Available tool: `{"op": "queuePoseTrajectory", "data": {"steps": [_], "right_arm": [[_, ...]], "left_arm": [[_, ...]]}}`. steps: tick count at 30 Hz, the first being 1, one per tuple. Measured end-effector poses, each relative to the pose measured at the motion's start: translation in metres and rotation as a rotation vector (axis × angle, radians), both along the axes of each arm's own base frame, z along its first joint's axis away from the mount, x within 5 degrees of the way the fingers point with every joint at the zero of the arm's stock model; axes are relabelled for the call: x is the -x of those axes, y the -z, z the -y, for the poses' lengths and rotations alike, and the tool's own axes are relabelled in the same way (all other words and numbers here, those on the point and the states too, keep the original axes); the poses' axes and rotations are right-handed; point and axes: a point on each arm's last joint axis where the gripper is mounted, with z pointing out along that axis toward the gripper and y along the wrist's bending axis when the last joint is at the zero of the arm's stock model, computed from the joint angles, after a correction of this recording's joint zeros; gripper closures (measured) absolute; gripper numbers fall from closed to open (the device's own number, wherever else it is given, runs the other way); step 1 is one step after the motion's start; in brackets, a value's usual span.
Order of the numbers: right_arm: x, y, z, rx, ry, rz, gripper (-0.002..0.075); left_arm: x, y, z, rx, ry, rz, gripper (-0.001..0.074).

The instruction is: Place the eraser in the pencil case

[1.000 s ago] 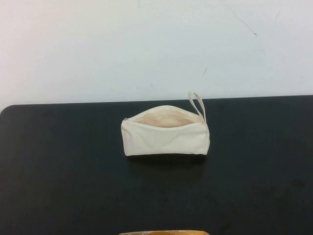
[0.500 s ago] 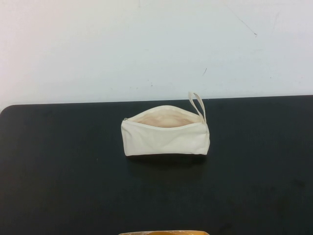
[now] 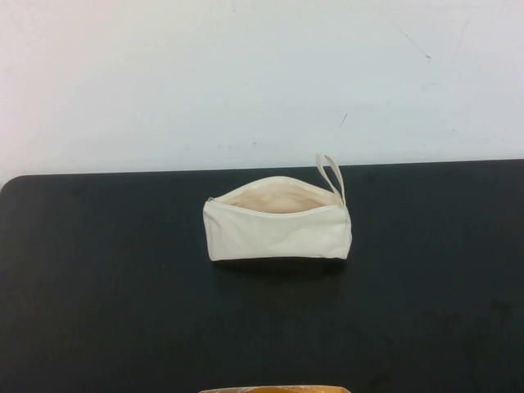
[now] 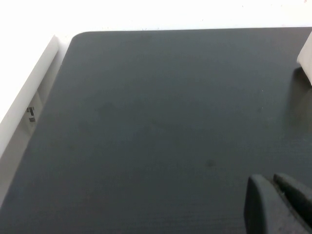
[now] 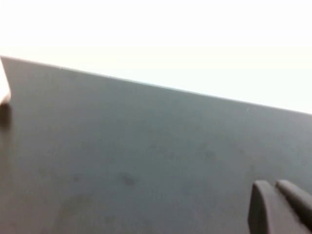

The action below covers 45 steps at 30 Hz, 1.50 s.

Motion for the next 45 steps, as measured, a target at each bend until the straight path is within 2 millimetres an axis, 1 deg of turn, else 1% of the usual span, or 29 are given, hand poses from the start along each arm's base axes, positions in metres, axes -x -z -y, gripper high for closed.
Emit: {"op": "queuePoseTrajectory", "data": {"steps": [9,17,25,45], "right_arm": [[-0.002,0.034,0.0,-0.009,0.0,-0.124,0.0727],[-0.001,0.035,0.0,-0.009,-0.001,-0.138,0.0727],[-0.001,0.035,0.0,-0.122,0.031,-0.137,0.0727],[-0.001,0.036,0.001,-0.127,0.053,-0.15,0.0727]], "left_arm": [[0.0,0.0,0.0,0.0,0.0,0.0,0.0736],[0.0,0.0,0.0,0.0,0.0,0.0,0.0736],[0.0,0.0,0.0,0.0,0.0,0.0,0.0736],[0.0,0.0,0.0,0.0,0.0,0.0,0.0736]]}}
